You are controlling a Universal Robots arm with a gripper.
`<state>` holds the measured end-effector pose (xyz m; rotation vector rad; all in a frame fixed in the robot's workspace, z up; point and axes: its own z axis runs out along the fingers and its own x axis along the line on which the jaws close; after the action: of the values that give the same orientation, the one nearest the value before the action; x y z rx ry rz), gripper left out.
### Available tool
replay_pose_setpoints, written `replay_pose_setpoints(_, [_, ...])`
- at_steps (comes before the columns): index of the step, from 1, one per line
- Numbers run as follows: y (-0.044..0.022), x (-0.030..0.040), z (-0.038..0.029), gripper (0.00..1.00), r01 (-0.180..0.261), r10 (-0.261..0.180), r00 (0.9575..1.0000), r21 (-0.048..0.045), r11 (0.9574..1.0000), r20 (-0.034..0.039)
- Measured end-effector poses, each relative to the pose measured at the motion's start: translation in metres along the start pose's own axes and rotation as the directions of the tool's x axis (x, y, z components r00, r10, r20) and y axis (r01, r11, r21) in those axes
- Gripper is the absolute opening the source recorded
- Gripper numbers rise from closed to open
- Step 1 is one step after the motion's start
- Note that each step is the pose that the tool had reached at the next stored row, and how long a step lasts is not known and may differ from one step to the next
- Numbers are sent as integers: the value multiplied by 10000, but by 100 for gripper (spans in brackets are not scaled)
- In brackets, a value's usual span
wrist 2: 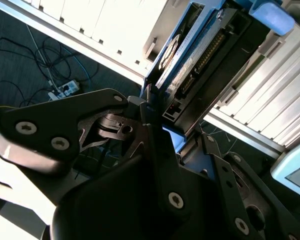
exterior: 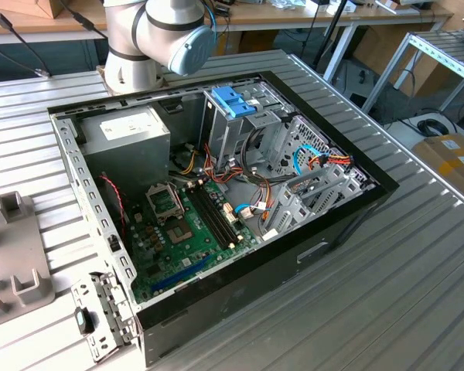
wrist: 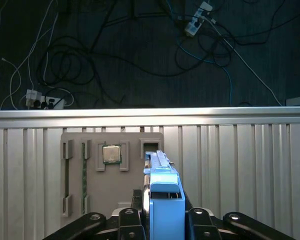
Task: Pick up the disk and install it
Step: 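Pick up the disk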
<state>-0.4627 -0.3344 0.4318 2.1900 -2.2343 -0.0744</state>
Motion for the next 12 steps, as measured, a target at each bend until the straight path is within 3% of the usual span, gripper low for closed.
replay_pose_setpoints(12, [2,-1,-34,37,0,0,10000,0,10000,0])
